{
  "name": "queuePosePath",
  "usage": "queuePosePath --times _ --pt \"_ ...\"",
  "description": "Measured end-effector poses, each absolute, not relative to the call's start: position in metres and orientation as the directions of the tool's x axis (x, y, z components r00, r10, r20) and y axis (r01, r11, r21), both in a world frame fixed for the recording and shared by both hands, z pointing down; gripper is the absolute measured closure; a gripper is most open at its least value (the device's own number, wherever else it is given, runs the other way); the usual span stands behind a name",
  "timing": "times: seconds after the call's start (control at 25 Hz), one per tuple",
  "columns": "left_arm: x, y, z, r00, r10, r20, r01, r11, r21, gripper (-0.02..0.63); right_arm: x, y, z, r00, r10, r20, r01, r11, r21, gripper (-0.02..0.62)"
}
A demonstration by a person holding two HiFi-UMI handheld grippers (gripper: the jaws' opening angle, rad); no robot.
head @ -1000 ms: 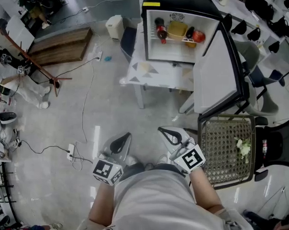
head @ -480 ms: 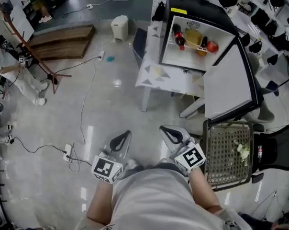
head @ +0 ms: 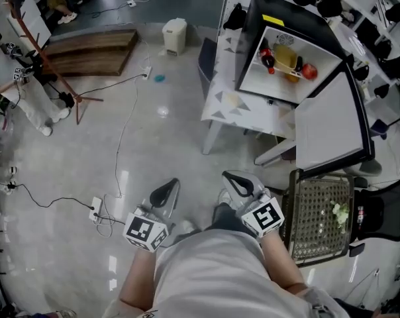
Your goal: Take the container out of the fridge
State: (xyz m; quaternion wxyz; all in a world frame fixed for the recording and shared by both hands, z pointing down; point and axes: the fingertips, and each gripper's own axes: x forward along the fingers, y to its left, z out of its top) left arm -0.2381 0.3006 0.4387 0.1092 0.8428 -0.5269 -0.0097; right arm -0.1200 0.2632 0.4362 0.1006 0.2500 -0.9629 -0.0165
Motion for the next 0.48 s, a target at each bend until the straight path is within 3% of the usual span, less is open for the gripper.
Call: queuePosePath --times 0.48 --pt "-0.230 0.197 0.446 0.443 -0.884 0.147 -0.892 -0.418 0.174 0.597 -0.120 0.152 0.447 -0.861 -0.464 0.208 -0.449 0.886 0.117 0.592"
